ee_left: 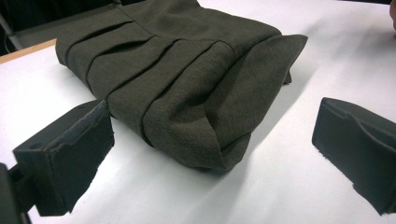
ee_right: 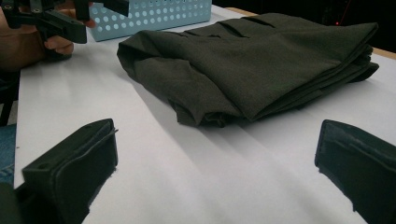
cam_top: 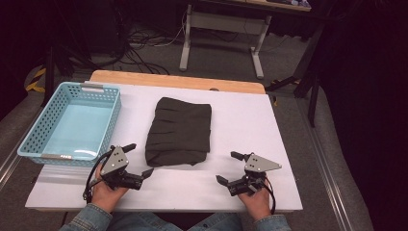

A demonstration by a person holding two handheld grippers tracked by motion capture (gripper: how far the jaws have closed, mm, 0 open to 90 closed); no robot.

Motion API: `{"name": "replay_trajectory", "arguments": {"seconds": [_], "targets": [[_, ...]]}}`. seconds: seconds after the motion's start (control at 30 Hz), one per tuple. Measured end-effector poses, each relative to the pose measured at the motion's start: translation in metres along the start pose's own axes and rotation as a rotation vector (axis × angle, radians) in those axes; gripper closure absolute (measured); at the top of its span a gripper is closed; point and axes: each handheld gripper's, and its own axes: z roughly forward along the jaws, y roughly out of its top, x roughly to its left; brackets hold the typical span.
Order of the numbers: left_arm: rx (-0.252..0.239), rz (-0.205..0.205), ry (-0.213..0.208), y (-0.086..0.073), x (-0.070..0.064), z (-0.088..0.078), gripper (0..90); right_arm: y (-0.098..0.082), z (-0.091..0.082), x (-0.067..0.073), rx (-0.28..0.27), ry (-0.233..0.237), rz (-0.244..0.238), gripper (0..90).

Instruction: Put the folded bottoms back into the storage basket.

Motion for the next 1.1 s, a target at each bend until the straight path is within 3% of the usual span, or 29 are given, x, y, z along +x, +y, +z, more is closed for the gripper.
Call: {"name": "replay_trajectory", "arguments": {"seconds": [0.5,0.77,1.1], "targets": [[0.001,-0.022,-0.016,0.001,0.003,-0.001,0.0,0.000,0.002,0.000,0.014,-0.002,-0.005,0.1],[0.016,0.015,-0.017,0.009,0.003,-0.003,0.0,0.000,0.003,0.000,0.020,-0.003,-0.006,0.1],[0.025,0.006,-0.025,0.018,0.005,-0.005,0.0,0.000,0.004,0.000,0.024,-0.007,-0.007,0.1]]}}
